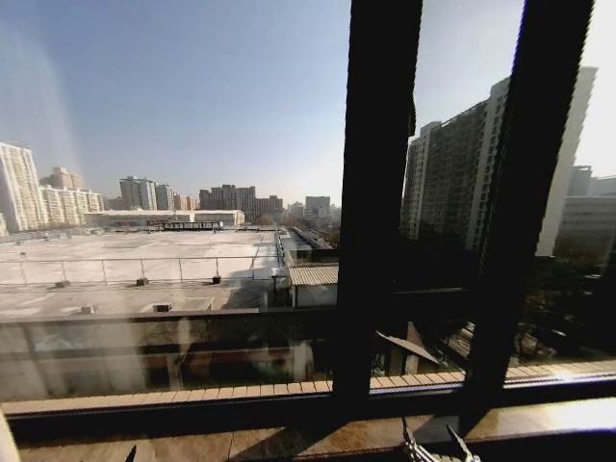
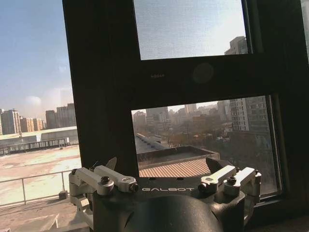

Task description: Open the curtains by pulling them apart, changing their state from closed to fully open.

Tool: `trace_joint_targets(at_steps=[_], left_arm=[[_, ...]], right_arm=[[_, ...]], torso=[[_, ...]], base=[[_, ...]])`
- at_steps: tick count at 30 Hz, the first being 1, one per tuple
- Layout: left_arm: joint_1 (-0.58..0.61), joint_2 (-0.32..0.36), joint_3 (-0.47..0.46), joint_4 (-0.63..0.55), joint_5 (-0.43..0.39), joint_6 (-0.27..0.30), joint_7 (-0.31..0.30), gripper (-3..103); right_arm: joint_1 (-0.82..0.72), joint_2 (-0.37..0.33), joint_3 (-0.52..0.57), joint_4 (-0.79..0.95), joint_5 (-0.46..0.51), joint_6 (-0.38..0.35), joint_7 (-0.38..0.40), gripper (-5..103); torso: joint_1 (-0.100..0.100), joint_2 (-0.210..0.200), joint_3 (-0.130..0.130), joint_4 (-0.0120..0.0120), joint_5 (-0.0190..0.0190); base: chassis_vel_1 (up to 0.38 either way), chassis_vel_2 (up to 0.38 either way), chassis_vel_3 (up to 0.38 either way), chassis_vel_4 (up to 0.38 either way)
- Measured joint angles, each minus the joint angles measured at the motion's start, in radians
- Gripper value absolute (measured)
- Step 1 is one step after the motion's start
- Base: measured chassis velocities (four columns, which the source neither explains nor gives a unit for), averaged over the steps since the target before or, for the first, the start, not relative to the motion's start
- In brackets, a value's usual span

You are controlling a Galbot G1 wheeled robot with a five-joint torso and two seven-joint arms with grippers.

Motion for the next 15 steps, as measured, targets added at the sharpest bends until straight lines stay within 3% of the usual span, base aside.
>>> trace_joint_targets(at_steps=[15], left_arm=[[-0.006, 0.001, 0.005, 0.007, 0.002, 0.000, 0.000, 100]], right_arm=[[0.004, -0.006, 0.001, -0.002, 0.003, -0.003, 0.001, 100]], torso=[[0.000, 0.000, 0.000, -0.0001, -0.0004]], base=[[-0.078, -0.129, 0.084, 0.130]])
